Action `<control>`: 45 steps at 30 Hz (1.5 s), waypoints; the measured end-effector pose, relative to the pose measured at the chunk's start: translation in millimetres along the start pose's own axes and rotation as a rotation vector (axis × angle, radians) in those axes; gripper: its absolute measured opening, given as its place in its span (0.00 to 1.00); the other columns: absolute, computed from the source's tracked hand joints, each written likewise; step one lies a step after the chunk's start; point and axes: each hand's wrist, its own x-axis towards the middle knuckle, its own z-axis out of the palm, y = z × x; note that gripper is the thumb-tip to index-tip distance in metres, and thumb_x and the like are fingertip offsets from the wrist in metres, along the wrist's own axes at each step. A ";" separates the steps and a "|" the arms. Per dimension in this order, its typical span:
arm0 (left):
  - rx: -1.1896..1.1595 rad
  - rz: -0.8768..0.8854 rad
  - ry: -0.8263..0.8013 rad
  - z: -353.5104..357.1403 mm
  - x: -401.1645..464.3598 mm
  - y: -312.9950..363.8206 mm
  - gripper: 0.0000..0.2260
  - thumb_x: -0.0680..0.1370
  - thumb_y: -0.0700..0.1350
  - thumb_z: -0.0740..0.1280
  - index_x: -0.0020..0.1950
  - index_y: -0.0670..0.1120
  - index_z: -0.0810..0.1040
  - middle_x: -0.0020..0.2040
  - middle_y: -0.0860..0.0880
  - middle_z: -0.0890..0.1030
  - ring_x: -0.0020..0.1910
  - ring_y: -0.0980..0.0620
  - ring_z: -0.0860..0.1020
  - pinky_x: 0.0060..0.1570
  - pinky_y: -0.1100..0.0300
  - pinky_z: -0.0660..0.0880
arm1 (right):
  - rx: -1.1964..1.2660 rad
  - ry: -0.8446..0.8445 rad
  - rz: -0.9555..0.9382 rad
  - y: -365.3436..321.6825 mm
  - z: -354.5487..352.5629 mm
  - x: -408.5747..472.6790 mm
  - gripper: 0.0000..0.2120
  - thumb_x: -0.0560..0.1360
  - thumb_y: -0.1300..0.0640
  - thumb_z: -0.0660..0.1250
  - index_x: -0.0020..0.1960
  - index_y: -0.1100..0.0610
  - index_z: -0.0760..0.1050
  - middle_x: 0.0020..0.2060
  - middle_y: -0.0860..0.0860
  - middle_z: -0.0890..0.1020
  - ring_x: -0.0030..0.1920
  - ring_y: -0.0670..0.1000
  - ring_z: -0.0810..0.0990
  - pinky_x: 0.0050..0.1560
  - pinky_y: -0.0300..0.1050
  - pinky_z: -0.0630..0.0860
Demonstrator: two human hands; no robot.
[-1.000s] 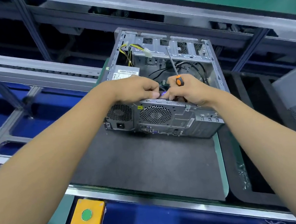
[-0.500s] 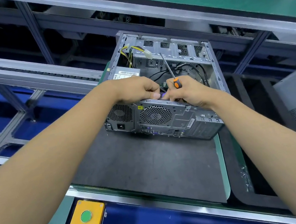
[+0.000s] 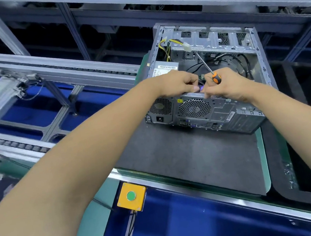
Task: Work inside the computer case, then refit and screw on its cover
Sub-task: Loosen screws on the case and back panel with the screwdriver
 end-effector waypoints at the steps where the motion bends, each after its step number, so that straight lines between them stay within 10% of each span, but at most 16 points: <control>1: 0.078 0.013 0.067 3.1 -2.1 1.0 0.10 0.85 0.50 0.61 0.44 0.49 0.71 0.35 0.49 0.74 0.37 0.50 0.71 0.46 0.57 0.65 | -0.017 0.000 0.013 -0.2 0.7 -0.5 0.17 0.63 0.55 0.71 0.28 0.51 0.61 0.27 0.52 0.74 0.35 0.53 0.78 0.40 0.47 0.69; 4: 0.249 0.030 0.175 10.4 -7.6 5.8 0.11 0.86 0.51 0.57 0.48 0.48 0.72 0.32 0.55 0.71 0.37 0.53 0.72 0.58 0.56 0.62 | -0.042 0.019 0.042 -4.2 1.7 -2.0 0.20 0.68 0.63 0.70 0.28 0.50 0.62 0.28 0.49 0.78 0.43 0.52 0.87 0.44 0.49 0.73; 7: 0.225 0.060 0.200 12.6 -7.3 10.0 0.12 0.86 0.51 0.57 0.49 0.48 0.75 0.32 0.60 0.69 0.34 0.53 0.70 0.45 0.55 0.63 | -0.037 0.031 0.087 -11.6 -1.1 -6.5 0.23 0.72 0.68 0.70 0.26 0.51 0.64 0.24 0.45 0.73 0.35 0.53 0.79 0.40 0.46 0.69; 10: 0.203 0.025 0.163 12.2 -3.9 11.1 0.12 0.86 0.50 0.58 0.45 0.49 0.74 0.33 0.54 0.73 0.39 0.45 0.74 0.42 0.53 0.65 | 0.041 0.091 0.102 -17.9 -4.2 -13.2 0.17 0.73 0.65 0.71 0.32 0.62 0.66 0.28 0.53 0.71 0.32 0.50 0.67 0.33 0.42 0.63; 13: 0.244 -0.021 0.091 9.4 -0.1 15.1 0.11 0.86 0.50 0.57 0.46 0.49 0.71 0.39 0.49 0.75 0.43 0.44 0.75 0.44 0.54 0.64 | 0.120 0.232 0.135 -11.4 -7.7 -20.2 0.16 0.75 0.65 0.70 0.31 0.61 0.68 0.36 0.66 0.80 0.34 0.52 0.75 0.26 0.35 0.67; 19: 0.209 -0.075 0.008 -0.2 1.7 21.5 0.16 0.86 0.52 0.57 0.45 0.45 0.74 0.39 0.47 0.77 0.43 0.45 0.75 0.47 0.54 0.66 | 0.001 0.150 0.165 -7.7 -15.5 -31.7 0.20 0.75 0.55 0.76 0.43 0.73 0.74 0.33 0.58 0.75 0.32 0.50 0.71 0.32 0.41 0.67; 24: 0.108 -0.055 0.071 8.9 3.1 12.0 0.19 0.86 0.54 0.58 0.39 0.44 0.69 0.34 0.44 0.73 0.39 0.45 0.72 0.49 0.53 0.65 | -0.088 0.281 0.089 -5.6 -31.4 -41.3 0.09 0.76 0.61 0.66 0.39 0.60 0.69 0.35 0.61 0.82 0.34 0.54 0.84 0.33 0.42 0.74; 41: -0.071 -0.033 0.199 13.4 4.1 -3.7 0.12 0.84 0.49 0.63 0.40 0.54 0.73 0.35 0.51 0.77 0.40 0.48 0.74 0.44 0.53 0.67 | -0.255 0.016 0.114 -27.5 -1.5 -27.7 0.15 0.73 0.60 0.71 0.33 0.54 0.67 0.27 0.46 0.69 0.28 0.47 0.65 0.31 0.44 0.62; 45: 0.131 -0.036 0.262 17.2 0.4 1.2 0.09 0.84 0.50 0.60 0.49 0.50 0.78 0.43 0.51 0.79 0.49 0.47 0.76 0.60 0.51 0.69 | -0.239 0.017 0.120 -23.1 10.8 -9.9 0.14 0.70 0.62 0.72 0.35 0.56 0.66 0.29 0.52 0.68 0.31 0.51 0.63 0.35 0.46 0.60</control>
